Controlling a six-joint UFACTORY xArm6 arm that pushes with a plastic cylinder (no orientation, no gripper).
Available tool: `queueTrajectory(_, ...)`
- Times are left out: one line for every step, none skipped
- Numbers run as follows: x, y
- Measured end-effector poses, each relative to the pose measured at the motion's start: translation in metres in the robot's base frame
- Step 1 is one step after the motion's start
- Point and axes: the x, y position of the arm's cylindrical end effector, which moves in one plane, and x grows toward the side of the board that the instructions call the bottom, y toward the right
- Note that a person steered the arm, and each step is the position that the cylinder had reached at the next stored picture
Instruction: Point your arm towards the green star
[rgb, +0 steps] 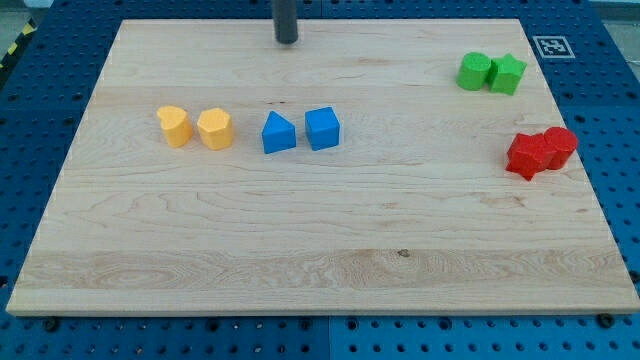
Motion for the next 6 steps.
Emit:
queueTrajectory(-0.008,0.080)
queueTrajectory(-0.009,0.132)
queueTrajectory(-0.009,0.135)
queueTrajectory(-0.009,0.135)
queueTrajectory(-0.011,0.165)
queueTrajectory(-0.009,0.231)
